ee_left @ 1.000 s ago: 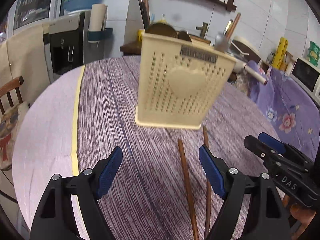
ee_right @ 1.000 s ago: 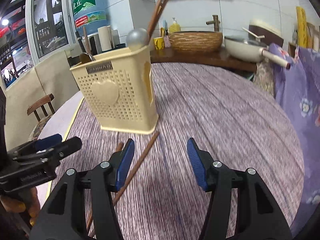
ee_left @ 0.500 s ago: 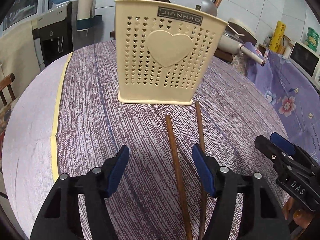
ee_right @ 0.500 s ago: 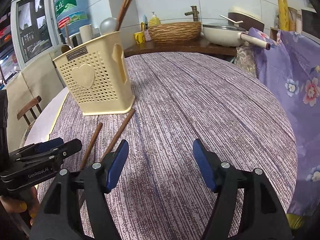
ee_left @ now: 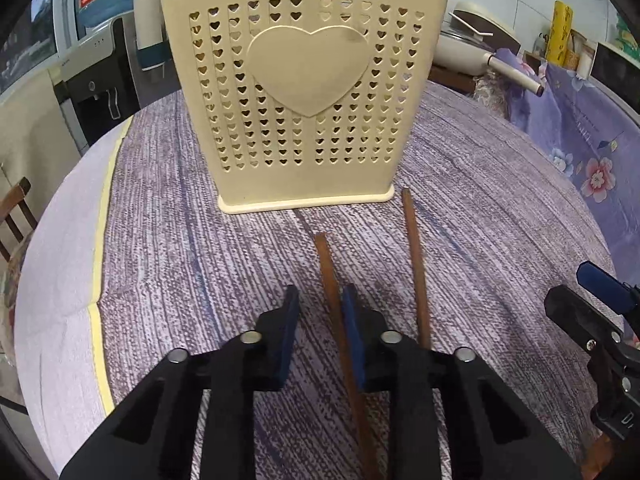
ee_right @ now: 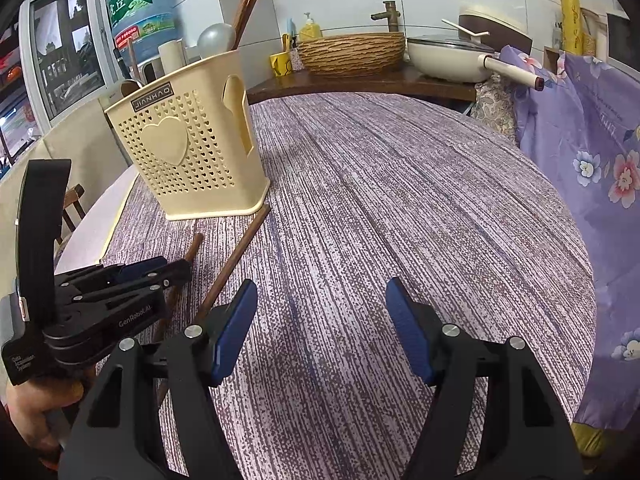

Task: Organize utensils

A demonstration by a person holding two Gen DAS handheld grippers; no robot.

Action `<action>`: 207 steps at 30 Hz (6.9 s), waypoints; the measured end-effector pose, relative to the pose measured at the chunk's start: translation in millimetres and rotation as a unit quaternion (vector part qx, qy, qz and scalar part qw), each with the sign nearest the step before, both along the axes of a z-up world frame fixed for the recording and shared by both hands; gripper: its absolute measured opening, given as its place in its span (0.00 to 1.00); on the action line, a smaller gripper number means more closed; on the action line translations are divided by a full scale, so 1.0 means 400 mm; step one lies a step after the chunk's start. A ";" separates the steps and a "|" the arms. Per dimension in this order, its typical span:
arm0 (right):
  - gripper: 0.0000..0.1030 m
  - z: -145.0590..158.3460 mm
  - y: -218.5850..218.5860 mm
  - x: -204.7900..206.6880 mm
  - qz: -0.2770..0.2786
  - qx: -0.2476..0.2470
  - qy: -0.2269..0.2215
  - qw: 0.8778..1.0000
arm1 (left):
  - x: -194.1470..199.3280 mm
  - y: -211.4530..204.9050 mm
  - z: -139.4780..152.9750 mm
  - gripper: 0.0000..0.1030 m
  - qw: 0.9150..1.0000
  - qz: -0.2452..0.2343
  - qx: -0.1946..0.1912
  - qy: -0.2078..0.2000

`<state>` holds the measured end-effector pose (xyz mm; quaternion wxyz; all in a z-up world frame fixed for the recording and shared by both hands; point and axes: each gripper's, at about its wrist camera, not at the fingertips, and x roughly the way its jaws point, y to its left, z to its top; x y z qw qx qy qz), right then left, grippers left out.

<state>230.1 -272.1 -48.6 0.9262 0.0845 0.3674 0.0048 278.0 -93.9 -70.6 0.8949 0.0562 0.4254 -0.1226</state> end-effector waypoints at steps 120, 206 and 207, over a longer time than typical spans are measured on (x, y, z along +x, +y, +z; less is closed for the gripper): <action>0.08 0.564 0.025 0.121 0.171 0.105 -0.202 0.959 | -0.063 0.138 0.606 0.07 0.962 -0.052 -0.170 -0.205; 0.94 0.131 0.139 -0.580 0.171 -0.019 -0.271 0.947 | -0.647 0.276 0.180 0.95 0.947 0.071 -0.133 -0.284; 0.94 0.133 0.137 -0.584 0.170 -0.018 -0.273 0.947 | -0.646 0.275 0.182 0.95 0.947 0.071 -0.134 -0.284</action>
